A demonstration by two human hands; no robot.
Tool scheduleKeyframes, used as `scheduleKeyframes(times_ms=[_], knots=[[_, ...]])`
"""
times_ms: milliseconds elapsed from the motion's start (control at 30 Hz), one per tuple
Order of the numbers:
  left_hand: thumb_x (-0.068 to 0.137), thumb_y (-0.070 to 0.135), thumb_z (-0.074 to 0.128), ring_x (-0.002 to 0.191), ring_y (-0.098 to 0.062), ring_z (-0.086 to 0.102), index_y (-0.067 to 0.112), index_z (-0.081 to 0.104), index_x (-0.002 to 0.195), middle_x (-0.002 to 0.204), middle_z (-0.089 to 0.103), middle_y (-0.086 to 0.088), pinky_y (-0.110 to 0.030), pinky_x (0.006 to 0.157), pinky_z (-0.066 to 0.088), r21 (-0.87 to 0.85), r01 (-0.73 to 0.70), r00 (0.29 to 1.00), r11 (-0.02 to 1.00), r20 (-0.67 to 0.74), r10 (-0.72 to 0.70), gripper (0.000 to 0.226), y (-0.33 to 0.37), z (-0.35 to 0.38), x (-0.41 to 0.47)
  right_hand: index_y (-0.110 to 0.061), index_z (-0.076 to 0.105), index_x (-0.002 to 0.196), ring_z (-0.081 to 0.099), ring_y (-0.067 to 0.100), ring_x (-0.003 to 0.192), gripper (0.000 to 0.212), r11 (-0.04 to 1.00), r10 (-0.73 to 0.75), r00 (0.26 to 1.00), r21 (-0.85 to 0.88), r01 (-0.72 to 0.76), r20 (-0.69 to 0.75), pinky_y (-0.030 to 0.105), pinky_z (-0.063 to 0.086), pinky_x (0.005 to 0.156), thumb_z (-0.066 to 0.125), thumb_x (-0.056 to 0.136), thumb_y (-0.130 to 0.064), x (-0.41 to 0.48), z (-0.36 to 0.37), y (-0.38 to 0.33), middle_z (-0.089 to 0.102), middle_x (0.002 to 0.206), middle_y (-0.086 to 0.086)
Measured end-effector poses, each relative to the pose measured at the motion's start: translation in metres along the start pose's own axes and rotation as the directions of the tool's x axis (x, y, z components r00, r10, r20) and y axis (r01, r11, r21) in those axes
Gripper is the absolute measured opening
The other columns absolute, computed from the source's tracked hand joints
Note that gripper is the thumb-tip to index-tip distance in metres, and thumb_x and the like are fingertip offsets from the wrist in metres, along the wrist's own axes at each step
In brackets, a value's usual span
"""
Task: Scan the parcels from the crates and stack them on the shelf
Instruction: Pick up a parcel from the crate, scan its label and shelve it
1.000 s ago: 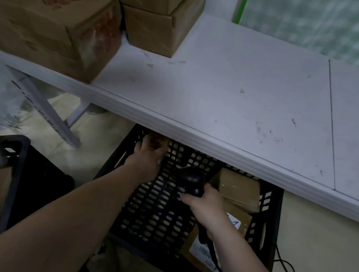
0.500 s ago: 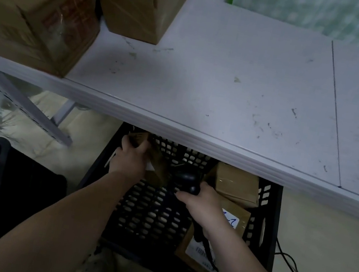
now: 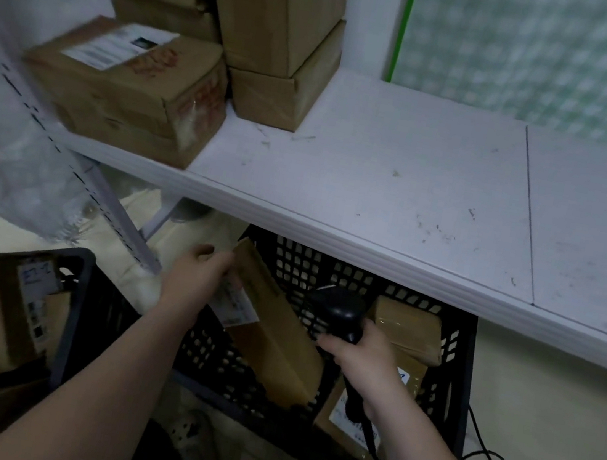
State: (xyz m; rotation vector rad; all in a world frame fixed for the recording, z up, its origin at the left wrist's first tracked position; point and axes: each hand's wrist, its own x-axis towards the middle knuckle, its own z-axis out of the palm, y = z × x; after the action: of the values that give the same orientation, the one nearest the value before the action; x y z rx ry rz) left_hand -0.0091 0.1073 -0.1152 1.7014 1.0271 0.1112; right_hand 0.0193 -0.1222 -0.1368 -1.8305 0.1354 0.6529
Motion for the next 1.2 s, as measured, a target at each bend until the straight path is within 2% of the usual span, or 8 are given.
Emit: scheduleKeyframes(times_ms=[67,100,233,400,733,900,1067,1200], knots=[[0.086,0.031,0.06,0.081,-0.021,0.058,0.015,0.065,0.093,0.086,0.063,-0.003,-0.035,0.071,0.048,-0.166,-0.025,1.0,0.986,0.005,0.027,0.018,0.006,-0.013,-0.012,-0.024,0.061,0.107,0.063,0.015,0.094,0.035,0.999,-0.035,0.999,0.031,0.036,-0.03,0.025,0.048,0.073,0.077,0.077,-0.015,-0.013,-0.001,-0.005,0.067,0.099,-0.005],[0.089,0.025,0.057,0.074,-0.019,0.055,0.016,0.061,0.082,0.079,0.059,-0.003,-0.034,0.068,0.044,-0.227,-0.026,1.0,0.973,0.005,0.028,0.011,0.011,-0.02,-0.02,-0.023,0.061,0.106,0.063,0.014,0.093,0.036,0.997,-0.055,0.997,0.047,0.057,-0.047,0.024,0.047,0.071,0.079,0.076,-0.014,-0.02,-0.001,-0.007,0.067,0.099,-0.004],[0.087,0.027,0.057,0.071,-0.018,0.049,0.019,0.055,0.077,0.076,0.053,-0.002,-0.036,0.071,0.043,-0.354,-0.013,1.0,0.935,-0.025,0.004,0.013,0.024,-0.043,-0.04,-0.03,0.055,0.104,0.057,-0.001,0.086,0.048,0.987,-0.152,0.988,0.057,0.153,-0.015,0.013,0.043,0.066,0.085,0.07,-0.013,-0.048,-0.008,-0.023,0.062,0.096,-0.014],[0.082,0.029,0.056,0.081,-0.022,0.052,0.019,0.056,0.078,0.084,0.055,-0.004,-0.036,0.071,0.041,-0.443,-0.014,0.999,0.896,-0.034,-0.001,0.011,0.031,-0.059,-0.058,-0.033,0.053,0.107,0.056,0.01,0.103,0.06,0.96,-0.264,0.964,-0.095,0.265,0.023,0.027,0.043,0.089,0.09,0.061,-0.019,-0.075,-0.022,-0.045,0.061,0.106,-0.012],[0.079,0.037,0.054,0.067,-0.017,0.055,0.018,0.055,0.08,0.065,0.06,0.002,-0.032,0.066,0.042,-0.495,-0.036,0.999,0.868,0.016,0.05,0.019,0.052,-0.079,-0.083,-0.024,0.061,0.1,0.065,0.014,0.093,0.047,0.957,-0.289,0.954,-0.006,0.291,0.075,0.028,0.052,0.077,0.085,0.065,-0.003,-0.11,-0.055,-0.072,0.069,0.101,-0.002],[0.078,0.048,0.061,0.068,-0.016,0.055,0.016,0.06,0.08,0.076,0.059,-0.003,-0.03,0.063,0.039,-0.501,0.004,0.999,0.866,0.042,0.02,0.032,0.059,-0.08,-0.09,-0.024,0.065,0.102,0.068,0.016,0.094,0.049,0.942,-0.328,0.942,-0.042,0.332,0.077,0.037,0.055,0.085,0.087,0.061,-0.008,-0.118,-0.061,-0.076,0.073,0.099,-0.003],[0.092,0.032,0.06,0.086,-0.019,0.068,0.013,0.06,0.117,0.095,0.071,-0.005,-0.035,0.074,0.056,-0.738,0.071,0.959,0.671,0.234,0.157,0.031,0.067,-0.058,-0.107,-0.011,0.071,0.094,0.07,0.025,0.086,0.036,0.949,-0.288,0.957,0.144,0.281,0.037,0.04,0.056,0.077,0.084,0.061,-0.011,-0.115,-0.059,-0.072,0.074,0.093,0.008],[0.072,0.032,0.073,0.11,-0.029,0.063,0.029,0.045,0.137,0.124,0.064,-0.006,-0.049,0.09,0.052,-0.614,0.103,0.861,0.783,0.448,0.239,0.071,0.057,-0.035,-0.114,-0.007,0.066,0.092,0.064,0.02,0.071,0.022,0.93,-0.225,0.97,0.319,0.185,0.092,0.033,0.05,0.064,0.077,0.073,-0.009,-0.115,-0.058,-0.07,0.069,0.08,0.007]])
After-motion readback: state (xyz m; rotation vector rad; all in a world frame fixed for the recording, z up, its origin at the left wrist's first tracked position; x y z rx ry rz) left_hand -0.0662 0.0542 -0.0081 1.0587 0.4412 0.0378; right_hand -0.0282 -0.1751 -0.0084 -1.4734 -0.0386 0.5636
